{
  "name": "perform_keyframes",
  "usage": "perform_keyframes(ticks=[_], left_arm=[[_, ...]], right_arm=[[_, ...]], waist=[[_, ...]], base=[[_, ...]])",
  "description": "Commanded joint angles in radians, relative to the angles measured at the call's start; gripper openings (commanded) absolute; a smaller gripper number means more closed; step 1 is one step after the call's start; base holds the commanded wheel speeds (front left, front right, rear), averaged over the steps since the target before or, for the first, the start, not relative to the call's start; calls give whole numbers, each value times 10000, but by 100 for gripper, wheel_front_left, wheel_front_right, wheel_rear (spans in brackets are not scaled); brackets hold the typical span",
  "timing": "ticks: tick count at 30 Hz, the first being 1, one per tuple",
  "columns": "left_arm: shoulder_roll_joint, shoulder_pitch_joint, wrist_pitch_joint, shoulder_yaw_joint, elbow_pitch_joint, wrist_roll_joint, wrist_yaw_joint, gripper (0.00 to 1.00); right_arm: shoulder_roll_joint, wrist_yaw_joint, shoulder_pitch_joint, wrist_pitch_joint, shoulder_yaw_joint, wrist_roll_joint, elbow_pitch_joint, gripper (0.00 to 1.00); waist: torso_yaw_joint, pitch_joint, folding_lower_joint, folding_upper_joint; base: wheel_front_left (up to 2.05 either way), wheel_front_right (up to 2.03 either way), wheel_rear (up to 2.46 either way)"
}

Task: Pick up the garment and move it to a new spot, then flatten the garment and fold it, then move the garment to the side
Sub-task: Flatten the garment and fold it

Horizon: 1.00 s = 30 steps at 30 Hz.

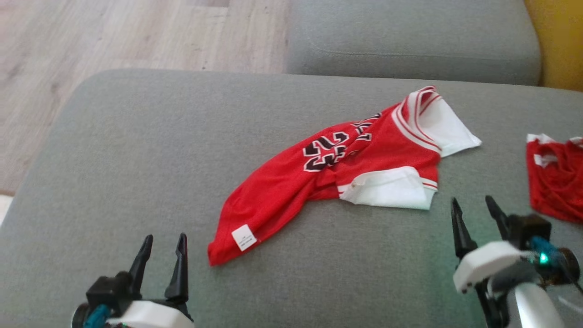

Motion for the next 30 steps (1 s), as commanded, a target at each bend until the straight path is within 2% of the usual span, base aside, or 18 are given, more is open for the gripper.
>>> perform_keyframes(ticks=[1,7,17,27,28,29,30], left_arm=[[94,-262,-121,527,-395,107,97,100],[-177,-118,-122,555,-682,218,156,100],[-667,-346,-123,285,-593,443,60,100],[-705,-599,-123,331,-494,452,-92,100],[-704,-609,-123,343,-490,460,-94,100],[-702,-619,-123,356,-486,469,-93,100],[-695,-627,-123,373,-484,479,-89,100]], right_arm=[[-55,-7,-717,-3,183,-111,-156,100],[-55,-7,-1857,24,152,-335,1373,100],[-141,-7,-3853,18,43,-599,4551,100],[-269,-7,-5437,-108,-177,-573,7062,99],[-263,-7,-5546,-190,-129,-583,7217,84],[-249,-7,-5647,-286,-68,-566,7359,60],[-231,-7,-5742,-399,9,-533,7483,46]], waist=[[172,100,0,-1],[637,396,0,-1],[1029,812,0,-1],[1169,1214,0,-1],[1164,1235,0,-1],[1155,1250,0,-1],[1135,1261,0,-1]], base=[[0,0,0],[0,0,0],[0,0,0],[0,0,0],[0,0,0],[0,0,0],[0,0,0]])
